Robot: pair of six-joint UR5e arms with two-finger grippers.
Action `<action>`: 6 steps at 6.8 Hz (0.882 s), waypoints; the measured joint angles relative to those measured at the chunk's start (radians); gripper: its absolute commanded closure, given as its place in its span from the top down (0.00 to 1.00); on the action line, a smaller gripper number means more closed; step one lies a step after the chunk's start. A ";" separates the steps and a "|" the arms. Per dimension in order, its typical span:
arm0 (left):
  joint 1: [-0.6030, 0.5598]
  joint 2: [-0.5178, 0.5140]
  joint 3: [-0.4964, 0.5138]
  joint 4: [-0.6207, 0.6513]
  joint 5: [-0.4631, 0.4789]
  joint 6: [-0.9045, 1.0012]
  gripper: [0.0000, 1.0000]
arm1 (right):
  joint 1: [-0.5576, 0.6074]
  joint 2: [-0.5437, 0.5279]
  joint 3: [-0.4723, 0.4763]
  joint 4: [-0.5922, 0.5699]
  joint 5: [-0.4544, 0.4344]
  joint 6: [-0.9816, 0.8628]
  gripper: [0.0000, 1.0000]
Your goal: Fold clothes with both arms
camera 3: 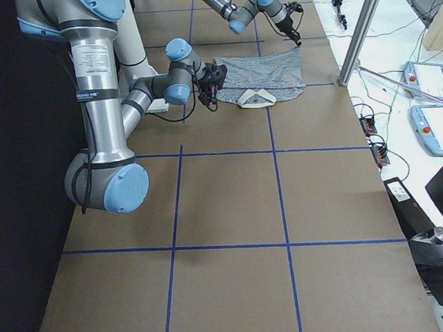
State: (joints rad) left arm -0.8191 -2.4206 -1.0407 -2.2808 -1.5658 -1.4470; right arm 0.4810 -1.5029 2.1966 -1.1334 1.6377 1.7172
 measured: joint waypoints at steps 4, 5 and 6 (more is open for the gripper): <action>-0.005 0.322 -0.364 -0.105 -0.077 0.004 0.51 | -0.023 0.534 -0.444 -0.248 0.009 -0.178 1.00; -0.005 0.340 -0.385 -0.106 -0.088 0.003 0.51 | -0.037 0.625 -0.552 -0.271 0.038 -0.291 1.00; -0.005 0.346 -0.391 -0.106 -0.092 0.003 0.51 | -0.046 0.704 -0.652 -0.294 0.073 -0.401 1.00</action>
State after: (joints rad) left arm -0.8238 -2.0750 -1.4317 -2.3868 -1.6581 -1.4438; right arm 0.4345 -0.7985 1.5444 -1.4270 1.7110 1.3162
